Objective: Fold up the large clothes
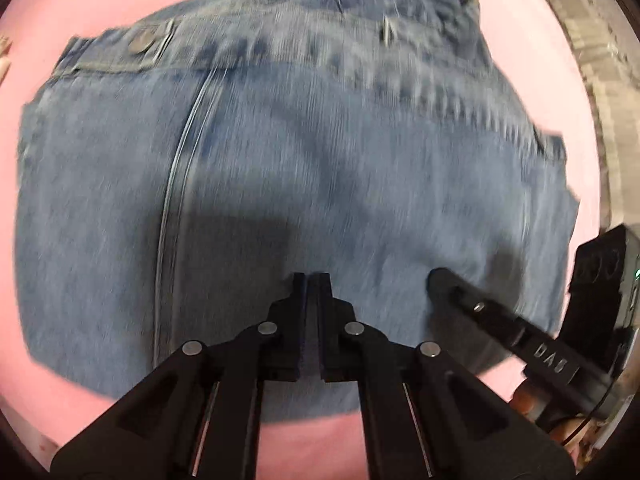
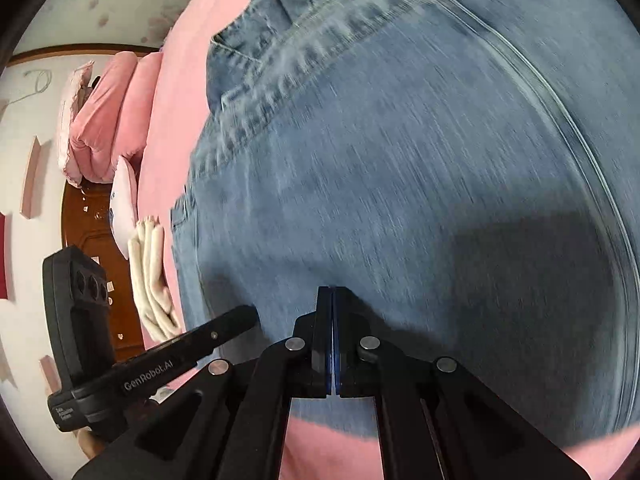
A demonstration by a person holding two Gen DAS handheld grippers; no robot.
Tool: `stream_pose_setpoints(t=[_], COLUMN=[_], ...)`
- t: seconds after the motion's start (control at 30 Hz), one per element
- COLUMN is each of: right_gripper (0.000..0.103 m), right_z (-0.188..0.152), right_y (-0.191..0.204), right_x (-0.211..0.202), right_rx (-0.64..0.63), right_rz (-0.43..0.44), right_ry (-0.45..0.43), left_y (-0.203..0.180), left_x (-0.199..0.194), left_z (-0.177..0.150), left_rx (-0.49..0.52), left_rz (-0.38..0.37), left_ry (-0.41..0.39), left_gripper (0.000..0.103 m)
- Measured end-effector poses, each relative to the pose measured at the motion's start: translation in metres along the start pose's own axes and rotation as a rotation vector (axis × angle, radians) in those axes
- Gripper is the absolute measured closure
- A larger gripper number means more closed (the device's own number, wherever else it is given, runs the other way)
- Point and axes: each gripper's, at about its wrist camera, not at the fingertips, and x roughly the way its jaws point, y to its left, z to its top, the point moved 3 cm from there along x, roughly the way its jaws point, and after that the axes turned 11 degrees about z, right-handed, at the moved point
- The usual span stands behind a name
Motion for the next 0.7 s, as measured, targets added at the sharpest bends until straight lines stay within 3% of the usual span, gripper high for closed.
stream_pose_setpoints(t=[0.07, 0.17, 0.37, 0.47, 0.6, 0.63, 0.7], right_gripper=[0.103, 0.103, 0.103, 0.103, 0.103, 0.103, 0.103], right_z=[0.014, 0.039, 0.087, 0.111, 0.124, 0.127, 0.127], right_y=[-0.006, -0.009, -0.018, -0.02, -0.036, -0.044, -0.062], right_x=[-0.014, -0.017, -0.042, -0.058, -0.083, -0.097, -0.129], right_rx=[-0.005, -0.032, -0.055, -0.122, -0.148, -0.172, -0.219], right_rz=[0.007, 0.016, 0.039, -0.023, -0.061, -0.084, -0.191], right_ry=[-0.004, -0.009, -0.095, -0.155, -0.139, -0.151, -0.214], left_y=[0.003, 0.012, 0.024, 0.036, 0.094, 0.114, 0.155], left_x=[0.001, -0.009, -0.011, -0.017, -0.039, -0.049, -0.065], left_z=[0.012, 0.041, 0.088, 0.098, 0.088, 0.077, 0.057], left_rx=[-0.029, -0.055, -0.066, -0.07, -0.153, -0.148, -0.119], left_rz=[-0.032, -0.066, -0.016, -0.019, -0.085, -0.066, 0.109], left_ry=[0.002, -0.056, -0.119, -0.105, -0.206, -0.273, -0.378], left_gripper=[0.102, 0.102, 0.102, 0.102, 0.102, 0.102, 0.102])
